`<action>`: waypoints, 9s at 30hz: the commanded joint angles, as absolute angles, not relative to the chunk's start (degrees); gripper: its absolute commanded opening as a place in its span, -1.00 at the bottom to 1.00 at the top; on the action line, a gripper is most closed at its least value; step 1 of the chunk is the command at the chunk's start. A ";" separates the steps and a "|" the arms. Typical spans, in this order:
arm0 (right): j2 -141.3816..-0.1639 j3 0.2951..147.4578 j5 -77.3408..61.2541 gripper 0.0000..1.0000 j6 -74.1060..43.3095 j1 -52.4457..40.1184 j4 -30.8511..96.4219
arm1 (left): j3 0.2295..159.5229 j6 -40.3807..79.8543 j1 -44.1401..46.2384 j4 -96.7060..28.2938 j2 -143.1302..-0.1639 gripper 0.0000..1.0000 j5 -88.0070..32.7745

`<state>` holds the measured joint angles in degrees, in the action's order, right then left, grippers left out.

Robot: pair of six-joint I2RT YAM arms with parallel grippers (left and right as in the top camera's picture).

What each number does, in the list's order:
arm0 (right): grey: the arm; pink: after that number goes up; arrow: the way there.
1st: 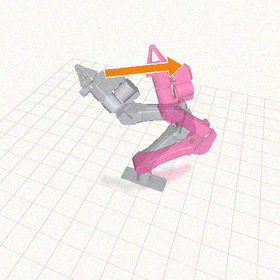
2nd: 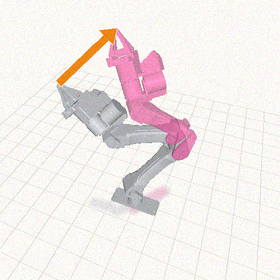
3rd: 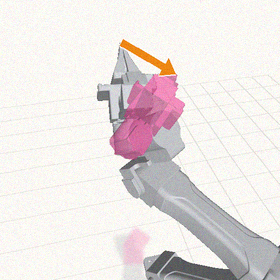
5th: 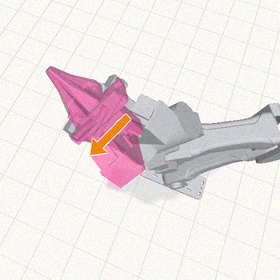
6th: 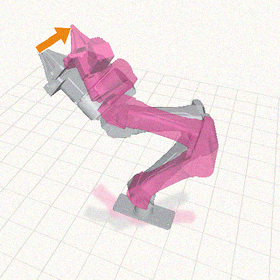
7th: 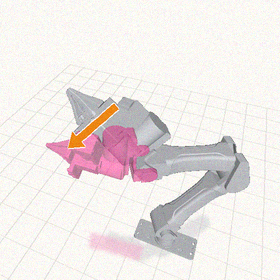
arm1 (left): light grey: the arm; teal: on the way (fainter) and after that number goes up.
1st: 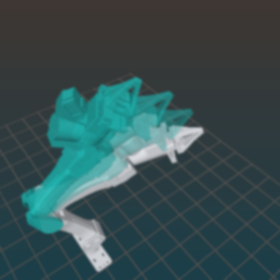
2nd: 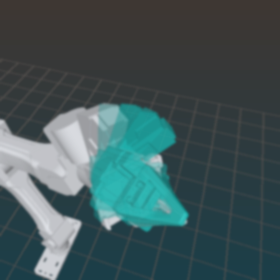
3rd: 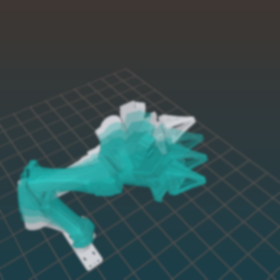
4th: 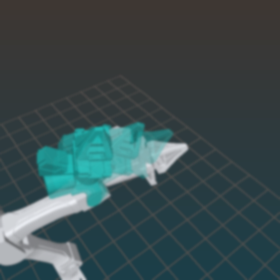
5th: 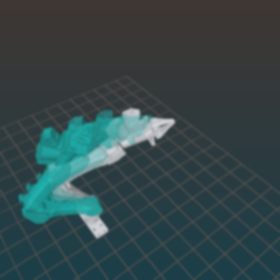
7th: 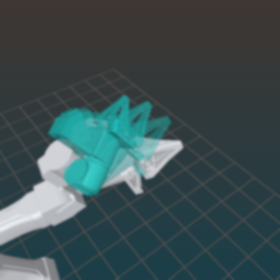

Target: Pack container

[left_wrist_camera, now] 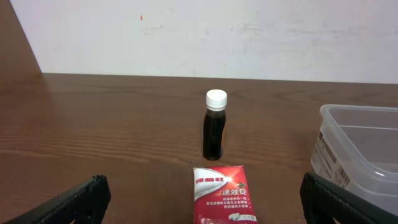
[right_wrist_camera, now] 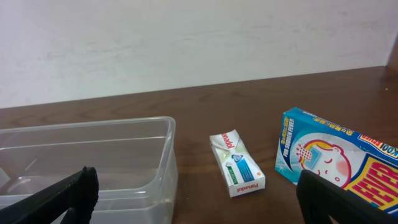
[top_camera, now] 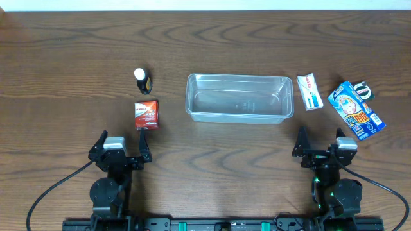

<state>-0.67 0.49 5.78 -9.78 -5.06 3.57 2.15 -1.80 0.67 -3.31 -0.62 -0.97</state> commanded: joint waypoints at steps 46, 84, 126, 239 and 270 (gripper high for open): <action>-0.34 0.30 5.54 0.98 -8.93 -4.40 3.66 | 0.25 -2.79 0.69 -3.95 -1.48 0.96 3.25; -0.34 0.30 5.56 0.99 -8.93 -4.40 3.66 | 0.25 -2.79 0.69 -3.95 -1.45 0.96 3.22; -0.38 0.30 5.56 0.98 -8.91 -4.40 3.66 | 0.25 -2.79 0.69 -3.95 -1.45 0.96 3.22; -113.56 105.62 2.04 0.98 49.80 22.06 71.61 | 0.25 -2.79 0.69 -3.95 -1.48 0.96 3.25; -113.56 89.93 7.75 0.72 43.42 24.73 64.58 | 0.25 -2.81 0.69 -3.95 -1.48 0.96 3.22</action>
